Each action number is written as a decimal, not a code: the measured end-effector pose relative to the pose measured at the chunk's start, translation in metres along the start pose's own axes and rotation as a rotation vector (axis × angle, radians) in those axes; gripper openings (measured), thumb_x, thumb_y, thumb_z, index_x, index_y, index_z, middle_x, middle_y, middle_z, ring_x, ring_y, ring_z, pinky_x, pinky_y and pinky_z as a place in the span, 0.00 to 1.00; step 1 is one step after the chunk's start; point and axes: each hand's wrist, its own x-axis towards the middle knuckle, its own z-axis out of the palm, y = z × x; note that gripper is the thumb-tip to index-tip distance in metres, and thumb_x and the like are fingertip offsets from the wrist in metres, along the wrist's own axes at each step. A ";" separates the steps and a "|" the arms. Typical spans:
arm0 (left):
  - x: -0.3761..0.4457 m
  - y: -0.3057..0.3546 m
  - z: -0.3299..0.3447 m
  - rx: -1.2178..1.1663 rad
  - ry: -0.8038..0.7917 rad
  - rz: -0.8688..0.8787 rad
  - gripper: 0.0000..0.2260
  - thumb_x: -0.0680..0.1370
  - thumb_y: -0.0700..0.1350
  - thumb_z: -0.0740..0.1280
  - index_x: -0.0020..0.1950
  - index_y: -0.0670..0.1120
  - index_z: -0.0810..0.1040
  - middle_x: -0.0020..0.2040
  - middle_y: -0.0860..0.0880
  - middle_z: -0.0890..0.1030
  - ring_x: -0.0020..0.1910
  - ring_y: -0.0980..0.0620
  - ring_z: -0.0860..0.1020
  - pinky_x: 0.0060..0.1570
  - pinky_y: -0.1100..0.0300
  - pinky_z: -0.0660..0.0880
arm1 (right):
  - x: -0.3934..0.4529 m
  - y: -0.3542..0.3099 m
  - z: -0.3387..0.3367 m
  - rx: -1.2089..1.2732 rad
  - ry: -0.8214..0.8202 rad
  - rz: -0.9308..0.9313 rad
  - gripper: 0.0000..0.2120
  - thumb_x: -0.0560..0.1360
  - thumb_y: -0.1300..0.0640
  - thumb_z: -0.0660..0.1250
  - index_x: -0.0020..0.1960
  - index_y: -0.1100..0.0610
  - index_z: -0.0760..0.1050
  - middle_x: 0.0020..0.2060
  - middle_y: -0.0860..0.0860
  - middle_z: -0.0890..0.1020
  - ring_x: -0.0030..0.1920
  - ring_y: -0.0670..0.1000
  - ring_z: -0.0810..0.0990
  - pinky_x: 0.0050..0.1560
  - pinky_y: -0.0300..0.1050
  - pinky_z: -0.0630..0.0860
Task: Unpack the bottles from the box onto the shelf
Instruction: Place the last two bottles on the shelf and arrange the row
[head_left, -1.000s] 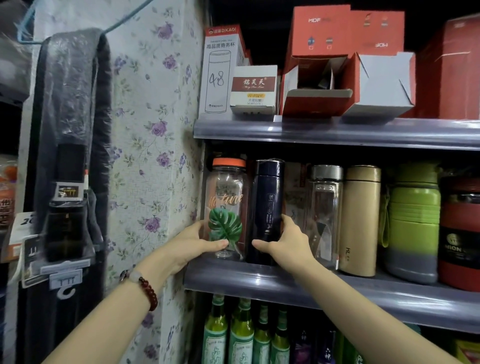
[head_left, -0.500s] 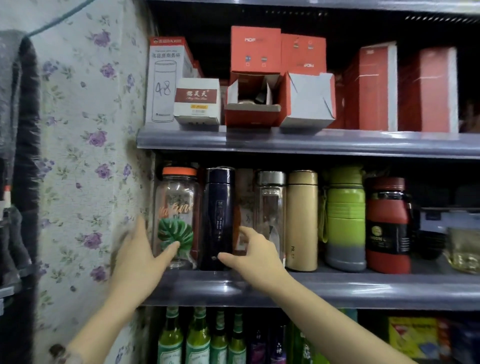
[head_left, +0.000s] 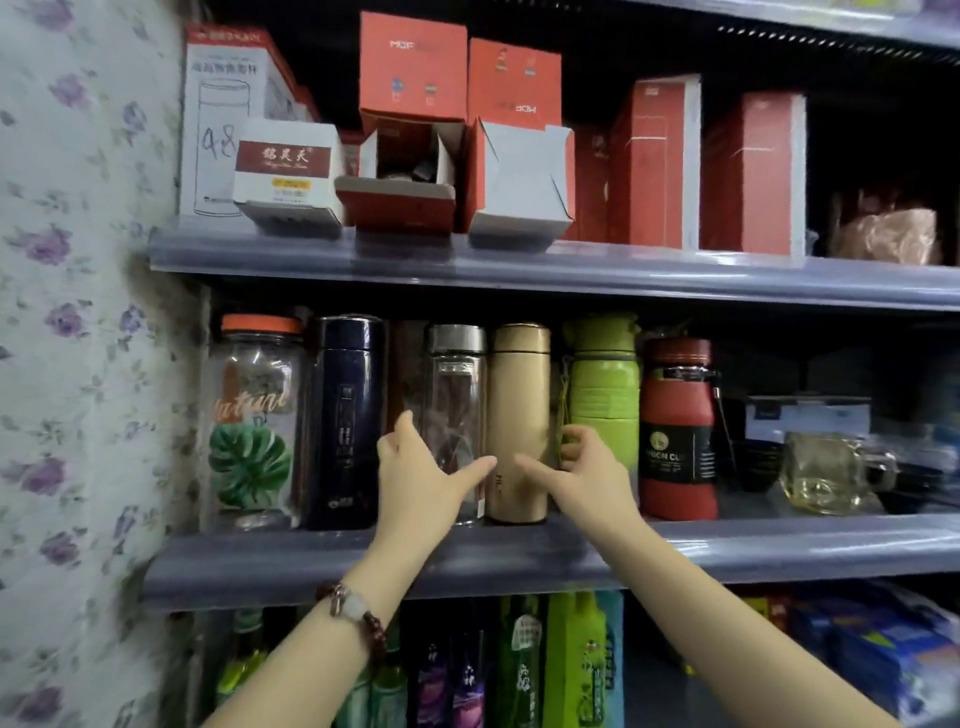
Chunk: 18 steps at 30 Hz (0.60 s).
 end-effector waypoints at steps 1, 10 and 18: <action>0.005 -0.001 0.003 0.003 0.003 -0.021 0.48 0.66 0.56 0.76 0.77 0.46 0.52 0.75 0.42 0.59 0.72 0.44 0.64 0.67 0.52 0.66 | 0.004 0.000 0.002 0.002 -0.016 0.006 0.36 0.69 0.46 0.75 0.71 0.57 0.64 0.52 0.46 0.71 0.52 0.46 0.72 0.50 0.38 0.68; 0.032 -0.019 0.005 -0.007 -0.094 -0.063 0.37 0.62 0.53 0.79 0.67 0.50 0.67 0.59 0.49 0.75 0.58 0.50 0.74 0.49 0.60 0.74 | 0.029 0.012 0.013 0.011 -0.050 0.022 0.37 0.65 0.48 0.78 0.67 0.57 0.66 0.51 0.49 0.75 0.50 0.49 0.74 0.44 0.36 0.70; 0.037 -0.026 -0.004 -0.185 -0.286 -0.120 0.29 0.69 0.47 0.76 0.65 0.52 0.66 0.60 0.51 0.73 0.54 0.55 0.73 0.45 0.64 0.69 | 0.039 0.027 0.006 0.102 -0.192 0.046 0.38 0.66 0.48 0.77 0.71 0.56 0.65 0.61 0.53 0.79 0.59 0.53 0.78 0.61 0.52 0.77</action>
